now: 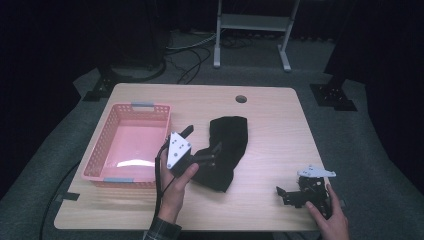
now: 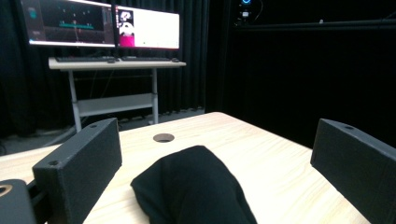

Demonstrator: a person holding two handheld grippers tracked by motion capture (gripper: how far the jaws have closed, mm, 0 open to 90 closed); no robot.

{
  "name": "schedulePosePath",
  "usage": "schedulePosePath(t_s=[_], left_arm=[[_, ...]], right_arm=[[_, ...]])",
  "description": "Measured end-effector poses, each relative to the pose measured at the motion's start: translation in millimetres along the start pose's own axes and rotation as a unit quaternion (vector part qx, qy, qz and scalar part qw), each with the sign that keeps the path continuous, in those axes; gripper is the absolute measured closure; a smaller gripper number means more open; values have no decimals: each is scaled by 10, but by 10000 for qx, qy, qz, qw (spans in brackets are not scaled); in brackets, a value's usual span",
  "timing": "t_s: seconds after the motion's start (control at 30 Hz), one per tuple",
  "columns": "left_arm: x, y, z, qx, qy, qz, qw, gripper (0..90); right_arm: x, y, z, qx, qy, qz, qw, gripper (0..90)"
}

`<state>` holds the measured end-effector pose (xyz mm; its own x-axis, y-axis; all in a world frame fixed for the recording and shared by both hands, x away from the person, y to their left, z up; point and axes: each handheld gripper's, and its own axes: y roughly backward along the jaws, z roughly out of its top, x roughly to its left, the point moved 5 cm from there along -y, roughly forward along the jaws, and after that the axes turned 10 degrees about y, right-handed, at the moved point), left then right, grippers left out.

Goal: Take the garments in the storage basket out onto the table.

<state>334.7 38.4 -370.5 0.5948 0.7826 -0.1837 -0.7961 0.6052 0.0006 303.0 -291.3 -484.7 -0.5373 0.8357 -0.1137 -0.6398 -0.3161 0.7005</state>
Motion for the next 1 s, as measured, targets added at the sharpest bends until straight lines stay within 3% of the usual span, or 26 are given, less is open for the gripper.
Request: schedulePosePath(t_s=[0.5,0.63,1.0], left_arm=[[46,263,-454,90,-7,-96,9999,10],[46,288,-537,128,-69,-143,9998,10],[45,320,-719,215,13,-142,9997,10]], right_arm=[[0,0,0,1,1,0,10000,0],[0,0,0,1,0,0,10000,0],[0,0,0,0,0,1,10000,0]])
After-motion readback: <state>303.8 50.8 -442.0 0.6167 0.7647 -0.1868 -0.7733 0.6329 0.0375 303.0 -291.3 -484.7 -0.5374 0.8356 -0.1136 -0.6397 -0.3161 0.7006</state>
